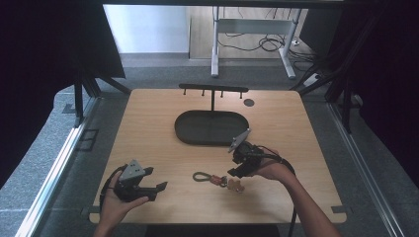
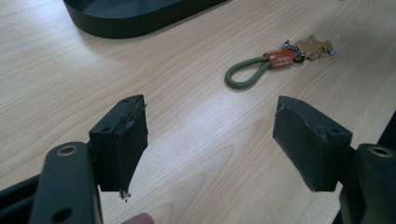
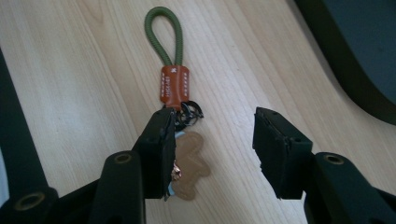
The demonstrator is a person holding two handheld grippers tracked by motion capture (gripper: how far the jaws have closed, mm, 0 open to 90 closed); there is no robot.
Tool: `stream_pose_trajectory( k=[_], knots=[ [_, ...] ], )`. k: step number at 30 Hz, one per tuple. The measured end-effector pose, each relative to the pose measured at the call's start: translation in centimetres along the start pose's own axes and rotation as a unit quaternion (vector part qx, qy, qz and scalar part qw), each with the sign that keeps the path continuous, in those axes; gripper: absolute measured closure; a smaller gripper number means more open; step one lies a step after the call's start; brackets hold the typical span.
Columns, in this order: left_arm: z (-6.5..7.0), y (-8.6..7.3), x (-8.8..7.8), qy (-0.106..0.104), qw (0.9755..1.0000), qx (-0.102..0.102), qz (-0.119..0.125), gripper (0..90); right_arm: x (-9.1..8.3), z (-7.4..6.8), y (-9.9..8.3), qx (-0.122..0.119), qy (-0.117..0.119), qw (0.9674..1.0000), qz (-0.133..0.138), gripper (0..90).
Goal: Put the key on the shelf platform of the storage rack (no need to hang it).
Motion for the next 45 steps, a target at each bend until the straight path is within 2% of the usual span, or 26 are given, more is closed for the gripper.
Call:
stream_pose_trajectory(
  k=[5, 15, 32, 45],
  knots=[
    [-0.1, 0.0, -0.1, 0.001, 1.0, -0.001, 0.001, 26.6, 0.9, -0.6, 0.8, -0.01, 0.012, 0.9998, -0.013, 52.2],
    [0.0, 0.0, -0.2, -0.002, 1.0, 0.001, 0.002, 26.5, 3.1, -1.8, 2.0, -0.014, 0.034, 0.9985, -0.039, 54.9],
    [-0.1, -0.1, -0.3, -0.001, 1.0, -0.001, 0.002, 26.6, 5.2, -2.1, 3.0, -0.031, 0.027, 0.9964, -0.075, 55.1],
    [-0.2, 0.0, -0.6, -0.001, 1.0, 0.001, 0.008, 26.6, 6.2, -2.4, 3.7, -0.037, 0.025, 0.9949, -0.09, 54.4]
  ],
)
Point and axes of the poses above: each handheld gripper's, and its own axes: x roughly forward along the jaws, y roughly out of its top, z roughly to its right, the point moved 8 cm from there along x, roughly forward along the jaws, and after that the axes turned 15 degrees about -z, right-handed, at the moved point
